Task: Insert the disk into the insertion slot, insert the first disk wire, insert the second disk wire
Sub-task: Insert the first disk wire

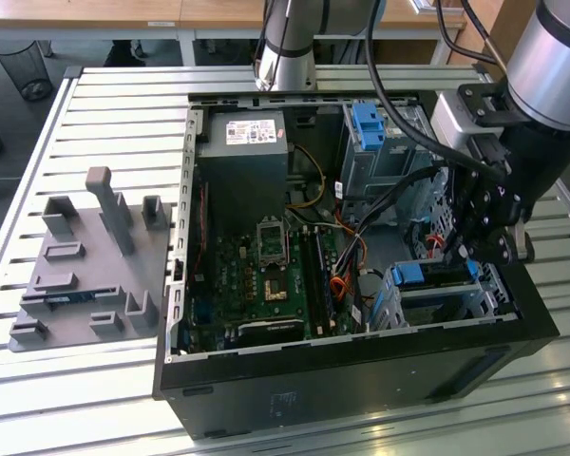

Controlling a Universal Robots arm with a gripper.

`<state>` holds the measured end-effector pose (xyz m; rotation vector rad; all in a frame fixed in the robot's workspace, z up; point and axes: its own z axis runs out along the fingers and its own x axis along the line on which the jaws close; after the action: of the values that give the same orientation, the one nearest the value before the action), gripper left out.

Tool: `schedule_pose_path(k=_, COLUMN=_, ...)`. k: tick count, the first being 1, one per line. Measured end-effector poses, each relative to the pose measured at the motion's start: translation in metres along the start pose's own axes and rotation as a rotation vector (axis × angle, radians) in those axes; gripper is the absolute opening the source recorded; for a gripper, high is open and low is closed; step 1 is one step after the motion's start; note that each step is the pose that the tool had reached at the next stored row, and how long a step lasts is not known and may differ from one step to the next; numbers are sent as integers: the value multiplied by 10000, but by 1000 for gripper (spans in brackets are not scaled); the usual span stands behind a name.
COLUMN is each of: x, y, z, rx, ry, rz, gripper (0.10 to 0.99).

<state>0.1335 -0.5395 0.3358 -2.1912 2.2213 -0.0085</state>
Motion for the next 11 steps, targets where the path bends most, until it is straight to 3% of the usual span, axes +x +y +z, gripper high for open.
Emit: schedule_pose_path(k=11, x=4, y=2, z=22, rx=11, ry=2, rz=0, gripper=165)
